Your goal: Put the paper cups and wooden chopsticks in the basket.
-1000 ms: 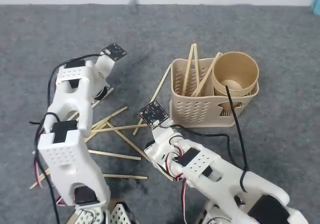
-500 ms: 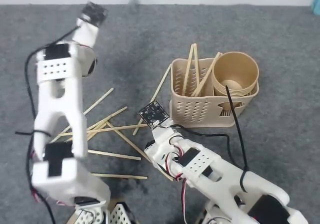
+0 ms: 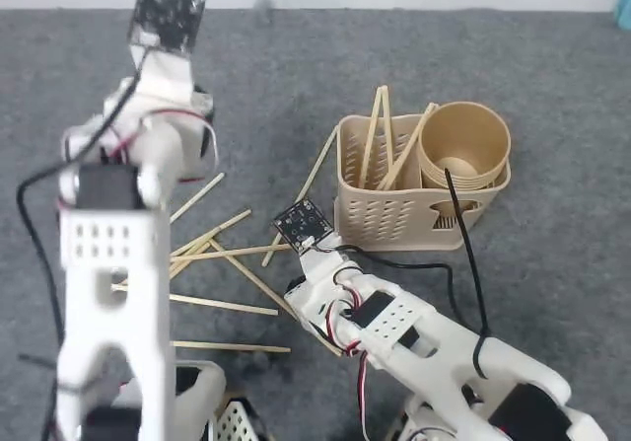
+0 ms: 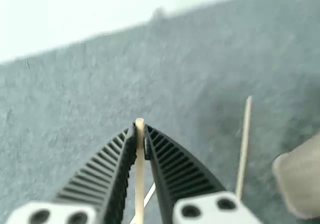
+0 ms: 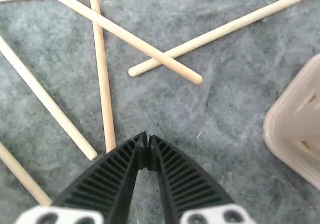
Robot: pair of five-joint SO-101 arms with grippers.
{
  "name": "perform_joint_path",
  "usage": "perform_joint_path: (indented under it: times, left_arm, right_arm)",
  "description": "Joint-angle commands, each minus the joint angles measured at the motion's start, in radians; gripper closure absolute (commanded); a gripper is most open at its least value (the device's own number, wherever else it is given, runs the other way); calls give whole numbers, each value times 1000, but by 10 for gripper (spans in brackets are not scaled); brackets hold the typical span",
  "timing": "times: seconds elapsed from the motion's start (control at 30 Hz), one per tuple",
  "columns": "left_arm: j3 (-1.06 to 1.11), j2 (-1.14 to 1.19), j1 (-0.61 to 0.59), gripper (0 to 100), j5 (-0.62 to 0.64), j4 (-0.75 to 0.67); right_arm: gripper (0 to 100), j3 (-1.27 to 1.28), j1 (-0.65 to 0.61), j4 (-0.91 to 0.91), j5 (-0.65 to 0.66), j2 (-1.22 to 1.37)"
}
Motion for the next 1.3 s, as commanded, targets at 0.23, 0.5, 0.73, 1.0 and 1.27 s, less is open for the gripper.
perform_joint_path:
  times: [0.23, 0.5, 0.73, 1.0, 1.27]
  left_arm:
    - [435, -511, 272, 988, 100, -629]
    - [460, -509, 370, 988, 192, -1122]
    - [174, -345, 450, 988, 224, -990]
    - [142, -285, 580, 988, 292, -764]
    - [340, -299, 578, 988, 304, -792]
  right_arm:
    - [991, -64, 12, 4, 11, -4]
    - [991, -66, 25, 4, 11, -4]
    - [991, -66, 25, 4, 11, -4]
    - [991, -66, 25, 4, 11, -4]
    - [991, -66, 25, 4, 11, -4]
